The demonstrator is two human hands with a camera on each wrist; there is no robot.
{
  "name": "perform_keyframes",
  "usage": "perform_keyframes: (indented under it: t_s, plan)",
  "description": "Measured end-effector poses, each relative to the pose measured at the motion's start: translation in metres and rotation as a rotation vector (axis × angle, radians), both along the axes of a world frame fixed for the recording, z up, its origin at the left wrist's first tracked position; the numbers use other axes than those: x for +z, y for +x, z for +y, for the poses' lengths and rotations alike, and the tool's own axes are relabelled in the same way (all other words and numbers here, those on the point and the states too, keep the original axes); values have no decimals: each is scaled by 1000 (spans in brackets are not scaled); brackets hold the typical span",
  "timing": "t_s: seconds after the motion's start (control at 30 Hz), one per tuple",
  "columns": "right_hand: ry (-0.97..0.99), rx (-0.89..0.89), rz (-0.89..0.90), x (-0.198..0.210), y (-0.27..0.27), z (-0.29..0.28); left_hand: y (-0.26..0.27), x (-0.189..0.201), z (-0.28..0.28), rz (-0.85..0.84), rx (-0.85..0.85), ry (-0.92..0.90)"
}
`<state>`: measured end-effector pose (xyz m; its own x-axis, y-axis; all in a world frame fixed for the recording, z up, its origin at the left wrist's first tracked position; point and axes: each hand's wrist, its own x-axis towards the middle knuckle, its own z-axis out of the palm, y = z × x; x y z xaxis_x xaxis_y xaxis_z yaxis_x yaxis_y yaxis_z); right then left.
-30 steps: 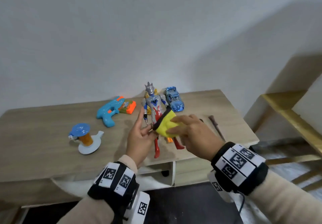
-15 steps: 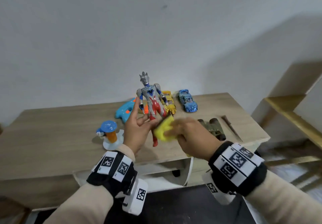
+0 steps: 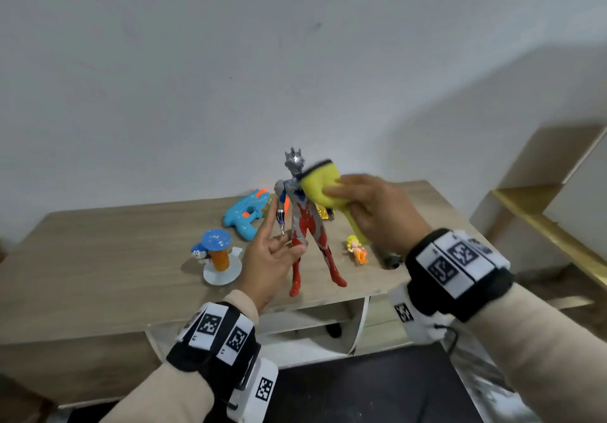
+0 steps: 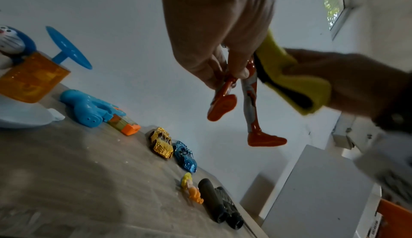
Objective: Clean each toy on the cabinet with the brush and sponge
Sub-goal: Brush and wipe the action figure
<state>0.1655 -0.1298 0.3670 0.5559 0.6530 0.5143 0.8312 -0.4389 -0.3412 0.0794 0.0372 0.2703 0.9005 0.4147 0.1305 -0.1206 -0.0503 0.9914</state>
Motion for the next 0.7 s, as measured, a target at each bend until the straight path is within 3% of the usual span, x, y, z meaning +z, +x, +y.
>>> perform_keyframes:
  t_s: [0.1, 0.13, 0.33, 0.5, 0.7]
  plan:
    - [-342, 92, 150, -23, -10, -26, -5, 7, 13, -56, 53, -2]
    - [-360, 92, 195, -26, -12, -34, -7, 9, 18, -61, 62, 3]
    - [307, -81, 425, 8, -13, -35, -15, 8, 7, -13, -77, -15]
    - [318, 9, 606, 8, -23, -20, -13, 11, -12, 21, -203, -9]
    - [265, -43, 713, -9, -18, -22, -13, 13, -14, 64, -242, 71]
